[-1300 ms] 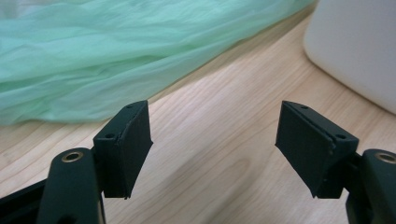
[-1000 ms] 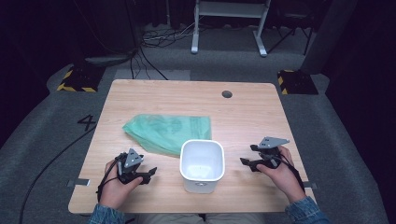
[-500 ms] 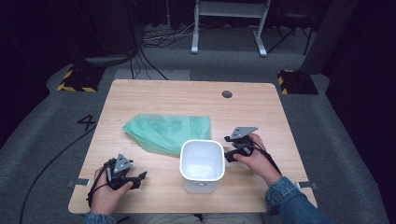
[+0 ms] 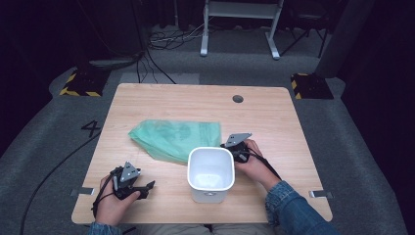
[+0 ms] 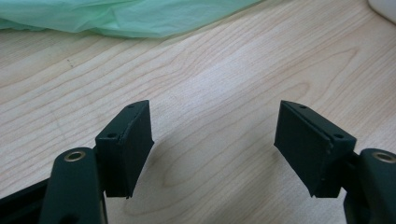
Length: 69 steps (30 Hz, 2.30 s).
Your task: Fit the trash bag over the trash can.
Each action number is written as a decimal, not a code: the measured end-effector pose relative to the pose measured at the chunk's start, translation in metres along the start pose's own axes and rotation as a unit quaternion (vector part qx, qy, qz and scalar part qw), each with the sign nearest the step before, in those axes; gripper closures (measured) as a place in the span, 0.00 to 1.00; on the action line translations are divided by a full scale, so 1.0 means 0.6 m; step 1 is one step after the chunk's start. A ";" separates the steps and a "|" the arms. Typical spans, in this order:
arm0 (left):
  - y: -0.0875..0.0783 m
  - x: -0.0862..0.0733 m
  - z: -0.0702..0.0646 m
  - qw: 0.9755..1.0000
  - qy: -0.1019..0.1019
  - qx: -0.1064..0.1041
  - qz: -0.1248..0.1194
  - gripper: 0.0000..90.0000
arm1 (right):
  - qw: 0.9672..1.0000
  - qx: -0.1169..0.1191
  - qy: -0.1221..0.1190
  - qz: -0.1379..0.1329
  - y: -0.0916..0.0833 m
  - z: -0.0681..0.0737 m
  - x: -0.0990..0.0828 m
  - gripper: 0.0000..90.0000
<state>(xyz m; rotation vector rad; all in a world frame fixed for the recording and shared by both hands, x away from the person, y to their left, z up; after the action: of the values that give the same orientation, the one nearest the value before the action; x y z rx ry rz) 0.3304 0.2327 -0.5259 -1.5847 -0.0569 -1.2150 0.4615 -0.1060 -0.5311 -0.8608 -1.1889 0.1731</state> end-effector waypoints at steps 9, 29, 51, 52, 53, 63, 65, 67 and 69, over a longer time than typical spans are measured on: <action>0.005 0.004 0.001 1.000 0.003 -0.003 -0.002 0.30 | 1.000 0.013 -0.010 -0.004 0.006 0.008 0.014 0.90; 0.022 0.029 0.012 1.000 0.000 -0.004 -0.020 0.30 | 0.998 -0.052 0.030 -0.017 -0.108 -0.015 -0.023 1.00; 0.052 0.057 0.011 0.999 0.000 -0.020 -0.031 0.30 | 0.984 -0.132 0.120 -0.019 -0.294 -0.025 -0.173 1.00; 0.052 0.059 0.011 0.999 0.003 -0.020 -0.030 0.30 | 0.983 -0.135 0.124 -0.018 -0.300 -0.027 -0.180 1.00; 0.052 0.059 0.012 0.999 0.005 -0.019 -0.031 0.30 | 0.982 -0.137 0.130 -0.018 -0.308 -0.030 -0.188 1.00; 0.053 0.058 0.009 0.999 0.004 -0.020 -0.025 0.30 | 0.973 -0.172 0.150 -0.033 -0.350 -0.036 -0.221 0.63; 0.053 0.057 0.008 0.999 0.005 -0.017 -0.026 0.30 | 0.972 -0.177 0.149 -0.043 -0.355 -0.030 -0.215 0.53; 0.053 0.057 0.008 0.999 0.003 -0.019 -0.026 0.30 | 0.973 -0.176 0.142 -0.048 -0.354 -0.022 -0.207 0.47; 0.052 0.056 0.007 1.000 0.004 -0.019 -0.024 0.30 | 0.976 -0.168 0.130 -0.047 -0.346 -0.009 -0.194 0.44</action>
<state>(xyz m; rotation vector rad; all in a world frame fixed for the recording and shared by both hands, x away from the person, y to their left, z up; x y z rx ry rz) 0.3676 0.2054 -0.5234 -1.6197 -0.0676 -1.2655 0.3554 -0.3127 -0.4796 -1.0836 -1.0219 -0.2204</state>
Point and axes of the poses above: each handheld gripper's, and its own axes: y roughly forward along the jaws, x roughly out of its top, z roughly to its left, the point moved 4 cm from there along y, roughly forward along the jaws, and after that the axes turned 8 degrees about y, right-handed, at the moved point
